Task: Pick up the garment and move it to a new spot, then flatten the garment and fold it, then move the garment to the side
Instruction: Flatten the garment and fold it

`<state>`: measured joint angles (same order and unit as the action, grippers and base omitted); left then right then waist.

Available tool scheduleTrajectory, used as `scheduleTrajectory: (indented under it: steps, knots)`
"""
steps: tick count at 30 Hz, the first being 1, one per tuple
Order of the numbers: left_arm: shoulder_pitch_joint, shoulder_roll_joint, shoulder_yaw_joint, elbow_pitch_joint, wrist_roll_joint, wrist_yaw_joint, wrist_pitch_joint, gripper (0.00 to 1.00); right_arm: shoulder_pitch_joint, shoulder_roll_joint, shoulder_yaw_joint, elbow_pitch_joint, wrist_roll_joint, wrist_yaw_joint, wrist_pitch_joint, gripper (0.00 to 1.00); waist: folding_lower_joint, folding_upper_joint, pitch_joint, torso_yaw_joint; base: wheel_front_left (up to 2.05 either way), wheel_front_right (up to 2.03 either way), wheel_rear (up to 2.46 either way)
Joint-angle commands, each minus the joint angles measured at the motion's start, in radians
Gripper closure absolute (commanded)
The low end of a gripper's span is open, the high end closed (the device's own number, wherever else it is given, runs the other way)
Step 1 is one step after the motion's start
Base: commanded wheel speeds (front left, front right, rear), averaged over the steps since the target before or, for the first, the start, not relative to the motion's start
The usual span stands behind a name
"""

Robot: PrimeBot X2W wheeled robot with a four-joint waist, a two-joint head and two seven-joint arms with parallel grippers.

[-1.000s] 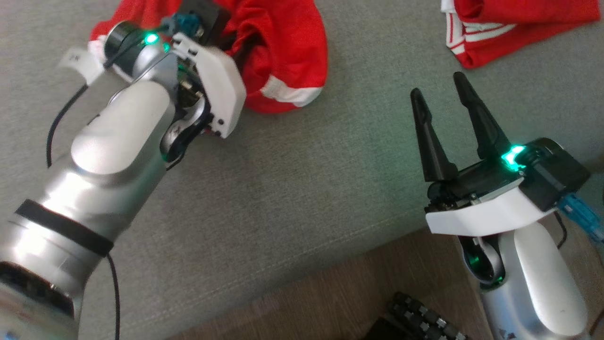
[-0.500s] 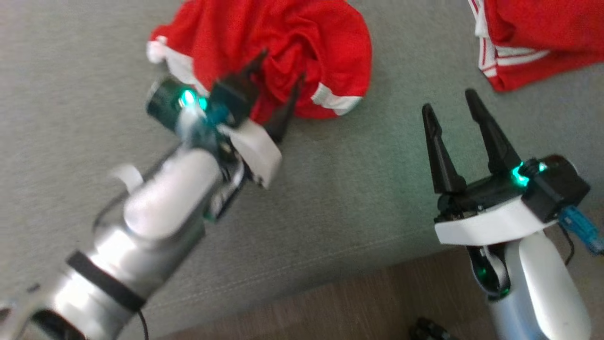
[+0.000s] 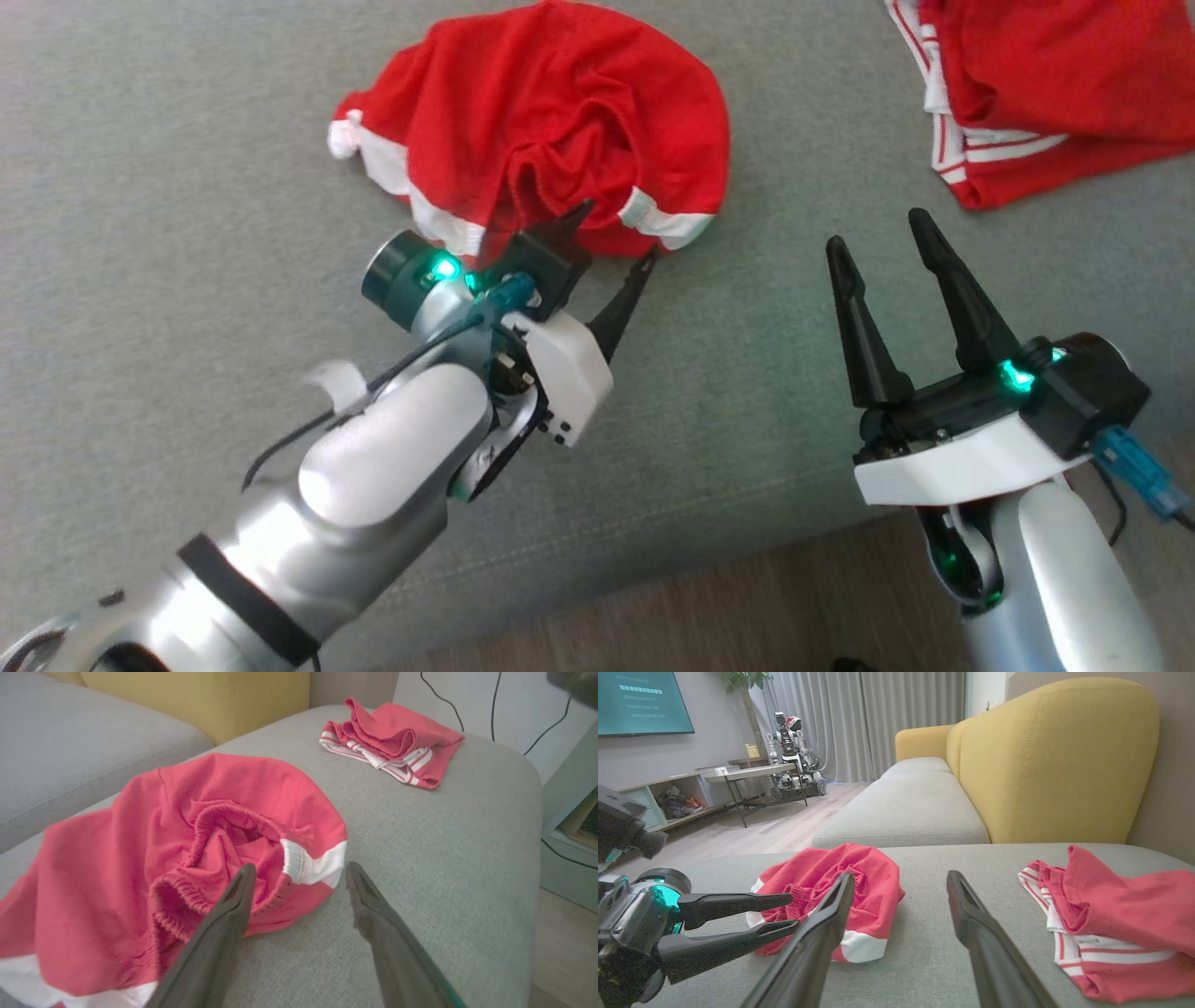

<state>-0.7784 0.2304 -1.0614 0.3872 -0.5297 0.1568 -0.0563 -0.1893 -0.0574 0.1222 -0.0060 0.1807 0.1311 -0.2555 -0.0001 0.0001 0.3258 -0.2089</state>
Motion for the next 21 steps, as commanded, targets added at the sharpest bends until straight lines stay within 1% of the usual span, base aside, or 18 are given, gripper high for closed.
scheduleTrajectory:
  steps: [1, 9, 10, 11, 12, 17, 19, 21]
  knots:
    - [-0.058, 0.007, 0.028, -0.014, -0.001, -0.006, 0.01, 0.0, 0.004, 0.007, 0.016, -0.036, 0.009, 0.0, -0.006, 0.0, 0.0001, -0.0001, 0.013, -0.015, 0.0, 0.0, 0.0]
    - [-0.111, 0.005, 0.008, 0.054, 0.007, -0.028, 0.056, 0.0, -0.003, 0.007, 0.013, -0.039, 0.027, 0.0, -0.006, 0.0, 0.0001, -0.0001, 0.042, -0.059, 0.0, 0.0, 0.0]
    - [-0.114, 0.006, 0.007, 0.057, 0.008, -0.03, 0.054, 0.48, -0.003, 0.007, 0.012, -0.038, 0.028, 0.0, -0.006, 0.0, 0.0001, -0.0001, 0.043, -0.061, 0.0, 0.0, 0.0]
    - [-0.116, 0.006, 0.007, 0.059, 0.007, -0.033, 0.051, 0.87, -0.004, 0.007, 0.011, -0.038, 0.029, 0.0, -0.006, 0.0, 0.0001, -0.0001, 0.043, -0.063, 0.0, 0.0, 0.0]
    - [-0.118, 0.007, 0.006, 0.061, 0.005, -0.038, 0.05, 1.0, -0.003, 0.007, 0.01, -0.038, 0.03, 0.0, -0.006, 0.0, 0.0001, -0.0001, 0.043, -0.065, 0.0, 0.0, 0.0]
    - [-0.115, -0.001, 0.02, 0.041, -0.016, -0.053, 0.009, 1.0, 0.004, 0.007, 0.007, -0.028, 0.027, 0.0, -0.006, 0.0, 0.0001, -0.0001, 0.019, -0.067, 0.0, 0.0, 0.0]
    - [-0.114, -0.014, 0.046, 0.026, -0.058, -0.078, -0.01, 1.0, 0.006, 0.007, 0.008, -0.024, 0.026, 0.0, -0.006, 0.0, 0.0001, -0.0001, 0.002, -0.066, 0.0, 0.0, 0.0]
    - [-0.126, -0.024, 0.08, 0.011, -0.112, -0.113, -0.013, 1.0, 0.011, 0.007, 0.012, -0.02, 0.026, 0.0, -0.006, 0.0, 0.0001, -0.0001, -0.019, -0.067, 0.0, 0.0, 0.0]
